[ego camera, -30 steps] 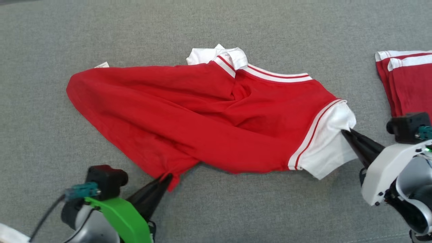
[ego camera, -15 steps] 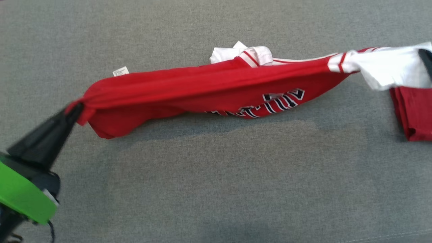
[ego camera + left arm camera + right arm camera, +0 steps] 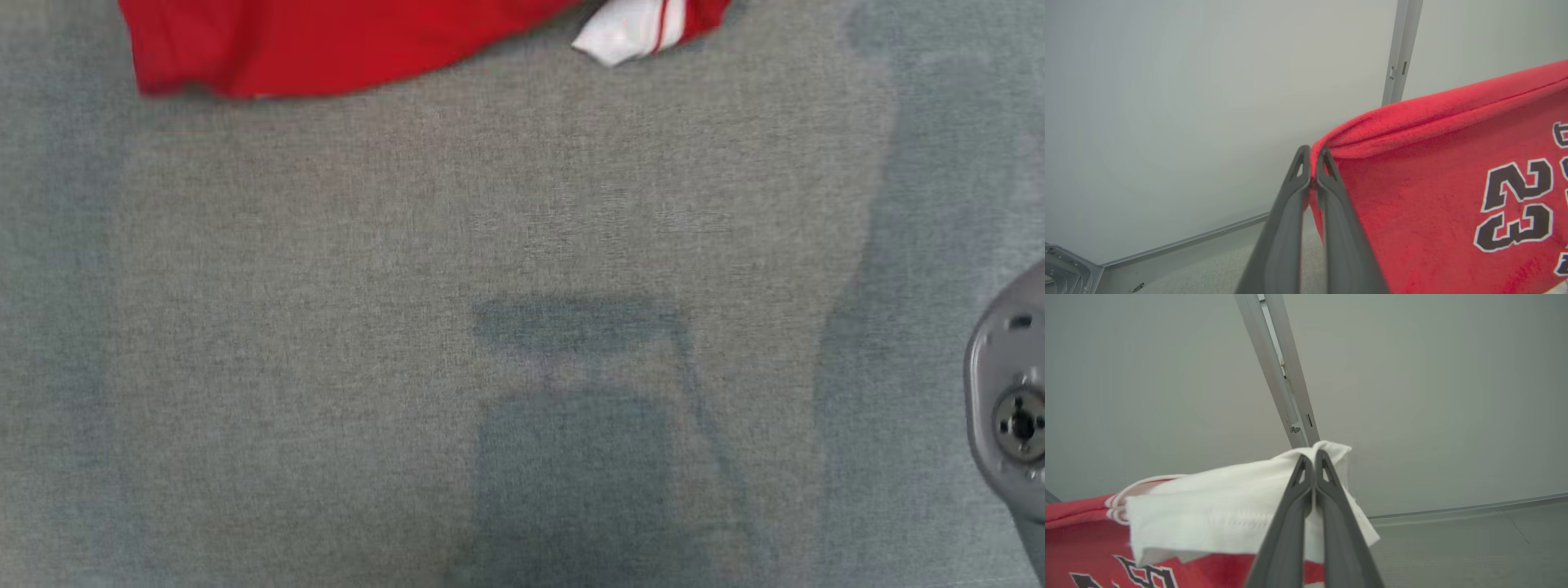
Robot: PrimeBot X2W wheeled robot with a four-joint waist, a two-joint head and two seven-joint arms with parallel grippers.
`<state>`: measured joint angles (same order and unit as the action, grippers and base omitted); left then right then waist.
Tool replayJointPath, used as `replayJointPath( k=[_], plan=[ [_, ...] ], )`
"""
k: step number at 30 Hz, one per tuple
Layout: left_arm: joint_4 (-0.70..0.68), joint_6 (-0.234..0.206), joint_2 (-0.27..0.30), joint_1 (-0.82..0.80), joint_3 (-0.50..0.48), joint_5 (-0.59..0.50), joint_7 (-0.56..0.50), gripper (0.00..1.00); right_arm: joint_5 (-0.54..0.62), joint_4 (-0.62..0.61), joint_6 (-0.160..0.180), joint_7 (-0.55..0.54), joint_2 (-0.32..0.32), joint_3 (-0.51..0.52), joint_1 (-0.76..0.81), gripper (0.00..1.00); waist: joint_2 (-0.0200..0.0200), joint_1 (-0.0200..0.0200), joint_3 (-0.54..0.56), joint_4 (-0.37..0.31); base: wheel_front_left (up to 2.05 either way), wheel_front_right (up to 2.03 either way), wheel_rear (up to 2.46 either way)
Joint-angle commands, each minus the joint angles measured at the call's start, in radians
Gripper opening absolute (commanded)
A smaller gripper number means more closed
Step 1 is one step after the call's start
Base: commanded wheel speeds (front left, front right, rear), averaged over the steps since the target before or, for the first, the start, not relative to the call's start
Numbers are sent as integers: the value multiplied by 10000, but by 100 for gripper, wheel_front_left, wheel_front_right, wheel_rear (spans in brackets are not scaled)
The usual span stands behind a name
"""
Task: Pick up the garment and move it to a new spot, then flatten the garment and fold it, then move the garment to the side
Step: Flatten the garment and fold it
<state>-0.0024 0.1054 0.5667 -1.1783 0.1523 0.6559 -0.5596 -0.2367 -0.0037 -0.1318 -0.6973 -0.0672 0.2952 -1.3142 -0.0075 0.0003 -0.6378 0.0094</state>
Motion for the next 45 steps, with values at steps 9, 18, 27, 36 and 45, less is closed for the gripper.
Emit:
replayJointPath(
  k=[9, 18, 27, 36, 45],
  plan=[
    [4553, 248, -706, -4463, 1555, -1710, 4434, 0, 175, 3787, 15, 3442, 134, -494, -4232, 0, 75, -3, -1438, 472, 0, 0, 0],
    [5490, 244, 291, -2613, 3680, -443, 6373, 0, -688, 4263, 10, 4613, 150, -1852, -1129, 0, 75, -3, -656, -208, 0, 0, 0],
    [4914, 240, 1087, 2511, 4012, 1396, 8088, 0, -1827, 1999, 21, 5138, -3, -1861, 5114, 0, 75, -3, 794, -332, 0, 0, 0],
    [2701, -611, 917, 7006, 3205, 1609, 8247, 0, -2301, -1650, 24, 4076, -65, -1286, 10462, 0, 75, -3, 2357, -214, 0, 0, 0],
    [740, -1833, 373, 10899, 2371, 919, 8252, 0, -2349, -2446, 27, 3990, -12, -1019, 13756, 0, 75, -3, 3139, -275, 0, 0, 0]
  ],
)
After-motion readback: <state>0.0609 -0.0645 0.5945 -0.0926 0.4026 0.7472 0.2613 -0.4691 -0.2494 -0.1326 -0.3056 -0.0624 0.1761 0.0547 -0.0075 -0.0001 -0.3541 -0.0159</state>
